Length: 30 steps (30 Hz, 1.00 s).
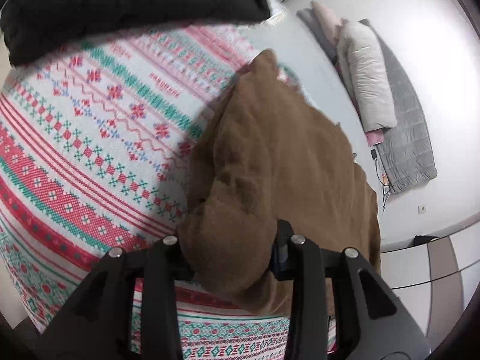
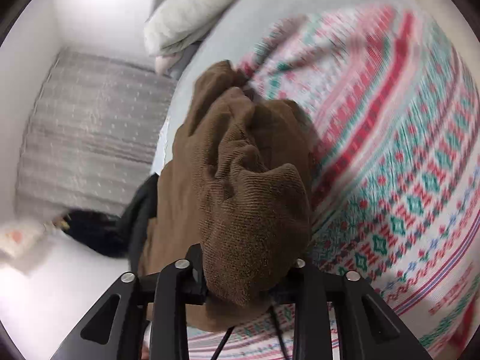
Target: Fold large clothes
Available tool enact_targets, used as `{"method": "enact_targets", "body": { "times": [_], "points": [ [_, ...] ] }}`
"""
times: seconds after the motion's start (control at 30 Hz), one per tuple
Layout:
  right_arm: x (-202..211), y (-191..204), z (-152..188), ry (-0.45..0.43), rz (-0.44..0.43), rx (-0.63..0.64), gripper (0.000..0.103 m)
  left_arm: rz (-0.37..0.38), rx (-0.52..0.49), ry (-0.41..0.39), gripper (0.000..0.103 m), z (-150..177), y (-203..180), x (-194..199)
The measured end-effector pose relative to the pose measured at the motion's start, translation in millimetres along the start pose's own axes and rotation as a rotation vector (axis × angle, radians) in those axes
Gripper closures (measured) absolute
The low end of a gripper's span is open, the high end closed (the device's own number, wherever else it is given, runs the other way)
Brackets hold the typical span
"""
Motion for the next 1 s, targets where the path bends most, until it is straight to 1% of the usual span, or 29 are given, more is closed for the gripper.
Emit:
{"method": "enact_targets", "body": {
  "times": [0.03,0.1,0.13,0.2,0.23,0.27,0.3,0.33,0.37,0.4,0.43,0.47,0.5,0.6,0.67,0.73,0.8,0.83,0.9,0.93,0.97,1.0],
  "points": [
    [1,-9,-2,0.007,-0.003,-0.041,0.069,0.018,0.016,0.016,0.061,-4,5,-3],
    [4,-16,-1,0.015,0.009,-0.055,0.067,0.046,0.038,0.027,0.061,-9,10,-2],
    [5,-14,2,0.022,0.021,-0.035,0.064,0.054,0.042,0.025,0.061,-12,11,1],
    [12,-4,4,0.034,0.096,0.055,0.059,0.050,0.058,-0.004,0.060,-15,12,12],
    [16,1,2,0.027,0.122,0.103,0.053,0.045,0.071,-0.022,0.061,-10,12,20],
    [27,5,-8,0.001,0.173,0.163,0.049,0.051,0.101,-0.067,0.061,-13,15,33],
    [36,12,-13,-0.040,0.210,0.200,0.048,0.053,0.115,-0.121,0.061,-20,16,46],
    [44,18,-19,-0.089,0.234,0.235,0.046,0.040,0.103,-0.163,0.061,-29,15,56],
    [52,24,-27,-0.134,0.261,0.270,0.046,0.034,0.088,-0.181,0.061,-36,12,59],
    [56,30,-33,-0.165,0.297,0.296,0.046,0.039,0.070,-0.188,0.061,-42,7,59],
    [58,36,-37,-0.192,0.321,0.324,0.046,0.049,0.053,-0.175,0.061,-46,1,55],
    [55,46,-43,-0.208,0.332,0.363,0.046,0.059,0.010,-0.138,0.061,-50,-11,43],
    [52,56,-44,-0.208,0.337,0.399,0.046,0.054,-0.028,-0.122,0.061,-51,-20,35],
    [38,94,-40,-0.236,0.338,0.550,0.046,-0.018,-0.144,-0.104,0.061,-52,-48,14],
    [25,126,-24,-0.218,0.307,0.665,0.045,-0.048,-0.238,-0.115,0.061,-54,-72,3],
    [-1,146,-4,-0.160,0.259,0.747,0.043,-0.113,-0.323,-0.118,0.059,-54,-87,-7],
    [-45,158,19,-0.031,0.197,0.807,0.042,-0.236,-0.423,-0.123,0.059,-54,-95,-26],
    [-65,156,25,0.012,0.209,0.826,0.042,-0.300,-0.454,-0.116,0.059,-55,-93,-36],
    [-100,141,28,0.039,0.333,0.858,0.042,-0.425,-0.475,-0.097,0.059,-56,-79,-50],
    [-110,133,25,0.036,0.387,0.865,0.042,-0.453,-0.477,-0.102,0.059,-58,-73,-50],
    [-114,124,17,0.027,0.423,0.854,0.042,-0.484,-0.475,-0.111,0.059,-61,-67,-51],
    [-112,114,5,0.011,0.434,0.818,0.042,-0.523,-0.466,-0.118,0.059,-64,-59,-52]
  ]
}}
Point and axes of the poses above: each gripper's, at about its wrist camera, not at the fingertips, and x roughly against the way its jaws point, y to its left, z to its underside, the point moved 5 cm from there along -x, roughly the way its jaws point, and after that the axes turned 12 degrees about -x, right-handed, at the moved point
